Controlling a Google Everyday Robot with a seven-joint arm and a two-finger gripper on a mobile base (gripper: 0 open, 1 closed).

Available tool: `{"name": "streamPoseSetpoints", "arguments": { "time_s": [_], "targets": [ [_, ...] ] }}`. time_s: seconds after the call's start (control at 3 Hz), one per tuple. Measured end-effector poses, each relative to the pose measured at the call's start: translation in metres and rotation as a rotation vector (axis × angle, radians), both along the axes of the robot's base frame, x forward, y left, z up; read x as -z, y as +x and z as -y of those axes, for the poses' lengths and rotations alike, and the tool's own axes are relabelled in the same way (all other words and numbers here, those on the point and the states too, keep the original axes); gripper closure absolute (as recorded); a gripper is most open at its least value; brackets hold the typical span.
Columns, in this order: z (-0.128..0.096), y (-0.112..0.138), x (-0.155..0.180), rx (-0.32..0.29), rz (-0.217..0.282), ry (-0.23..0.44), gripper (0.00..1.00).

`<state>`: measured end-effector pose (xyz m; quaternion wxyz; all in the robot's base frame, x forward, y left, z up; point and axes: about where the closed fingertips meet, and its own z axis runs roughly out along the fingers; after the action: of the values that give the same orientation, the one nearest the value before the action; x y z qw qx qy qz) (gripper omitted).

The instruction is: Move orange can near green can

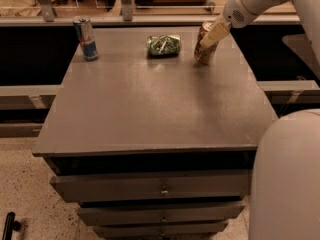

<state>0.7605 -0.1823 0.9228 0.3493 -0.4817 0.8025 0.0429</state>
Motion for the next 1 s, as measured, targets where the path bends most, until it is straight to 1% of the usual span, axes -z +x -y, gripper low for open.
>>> {"name": "streamPoseSetpoints", "arguments": {
  "time_s": [0.33, 0.67, 1.0],
  "targets": [
    [-0.018, -0.001, 0.015, -0.040, -0.055, 0.044, 0.69],
    [-0.029, -0.002, 0.018, -0.069, -0.076, 0.046, 0.45],
    [-0.029, -0.002, 0.018, -0.069, -0.076, 0.046, 0.22]
  ]
}}
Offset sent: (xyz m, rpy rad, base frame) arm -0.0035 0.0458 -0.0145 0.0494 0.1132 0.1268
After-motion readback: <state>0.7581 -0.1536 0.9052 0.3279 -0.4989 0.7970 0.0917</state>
